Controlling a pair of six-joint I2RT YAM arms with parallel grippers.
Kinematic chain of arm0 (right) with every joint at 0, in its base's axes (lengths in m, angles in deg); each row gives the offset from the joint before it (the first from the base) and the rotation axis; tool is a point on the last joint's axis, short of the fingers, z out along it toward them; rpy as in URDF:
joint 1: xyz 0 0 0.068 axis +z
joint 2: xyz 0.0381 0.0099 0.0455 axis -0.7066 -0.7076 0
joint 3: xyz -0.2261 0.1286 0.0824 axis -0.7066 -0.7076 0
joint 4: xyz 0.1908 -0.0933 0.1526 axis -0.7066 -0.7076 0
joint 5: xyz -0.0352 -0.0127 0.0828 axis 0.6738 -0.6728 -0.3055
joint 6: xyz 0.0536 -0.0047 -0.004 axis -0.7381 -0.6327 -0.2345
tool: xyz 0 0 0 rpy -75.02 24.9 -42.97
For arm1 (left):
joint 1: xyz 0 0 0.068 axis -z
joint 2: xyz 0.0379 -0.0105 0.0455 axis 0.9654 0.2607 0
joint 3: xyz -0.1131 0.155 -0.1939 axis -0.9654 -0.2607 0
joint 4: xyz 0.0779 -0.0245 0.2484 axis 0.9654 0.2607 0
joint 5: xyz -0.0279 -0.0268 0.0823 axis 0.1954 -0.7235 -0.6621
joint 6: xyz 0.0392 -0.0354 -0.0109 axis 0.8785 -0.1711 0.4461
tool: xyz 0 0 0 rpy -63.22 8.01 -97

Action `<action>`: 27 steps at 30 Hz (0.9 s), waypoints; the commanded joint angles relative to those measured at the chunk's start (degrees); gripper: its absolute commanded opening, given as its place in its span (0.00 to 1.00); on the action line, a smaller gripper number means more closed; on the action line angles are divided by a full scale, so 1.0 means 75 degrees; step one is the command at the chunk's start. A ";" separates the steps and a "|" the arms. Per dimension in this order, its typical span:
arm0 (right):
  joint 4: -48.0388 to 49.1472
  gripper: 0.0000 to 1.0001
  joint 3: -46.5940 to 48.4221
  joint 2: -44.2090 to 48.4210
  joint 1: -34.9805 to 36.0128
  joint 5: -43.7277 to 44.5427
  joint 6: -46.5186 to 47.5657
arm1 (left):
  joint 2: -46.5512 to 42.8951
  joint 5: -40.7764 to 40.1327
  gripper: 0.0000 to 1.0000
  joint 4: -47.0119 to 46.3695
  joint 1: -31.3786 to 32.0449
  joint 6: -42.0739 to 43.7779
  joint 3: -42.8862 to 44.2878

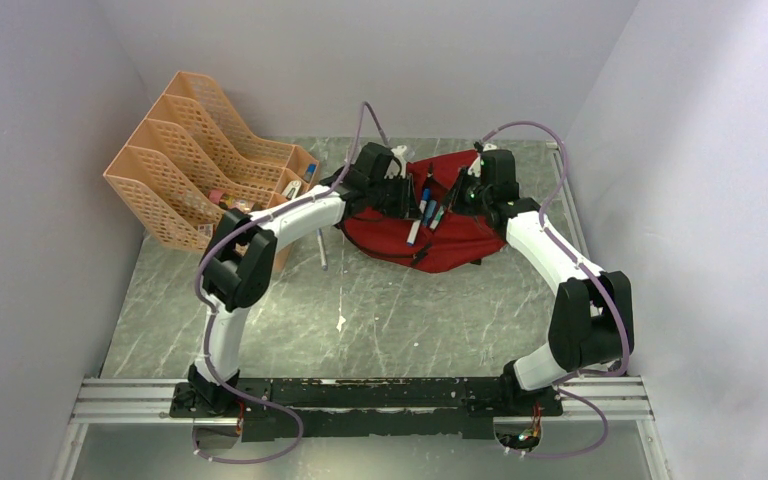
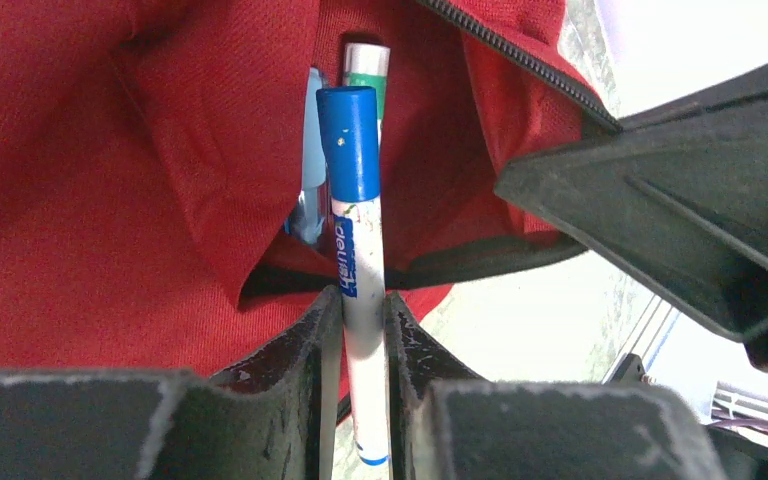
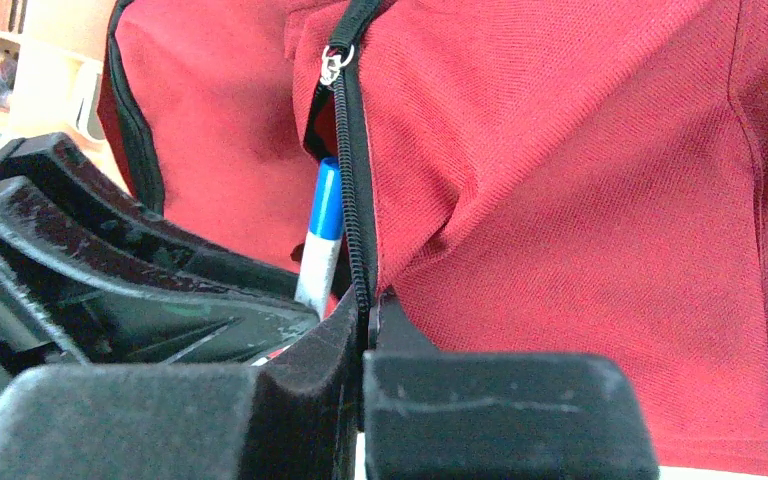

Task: Pack the student bag
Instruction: Place the stationery in the student bag.

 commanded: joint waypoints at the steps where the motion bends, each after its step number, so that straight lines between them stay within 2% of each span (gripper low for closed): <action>1: 0.0099 0.00 -0.0099 0.0196 0.0050 -0.0490 -0.0033 | 0.0334 -0.0001 0.05 0.0634 0.0088 -0.0018 0.0771; 15: 0.0398 0.00 -0.0260 0.0381 0.0079 -0.0835 0.0008 | 0.1272 0.0176 0.05 0.0870 0.0081 -0.0328 0.2062; 22: 0.0482 0.00 -0.0308 0.0465 0.0084 -0.0891 0.0069 | 0.1926 0.0312 0.05 0.1073 0.0037 -0.0367 0.3176; 27: 0.0562 0.00 -0.0332 0.0468 0.0106 -0.1026 0.0058 | 0.2203 0.0490 0.05 0.0750 -0.0069 -0.0698 0.3534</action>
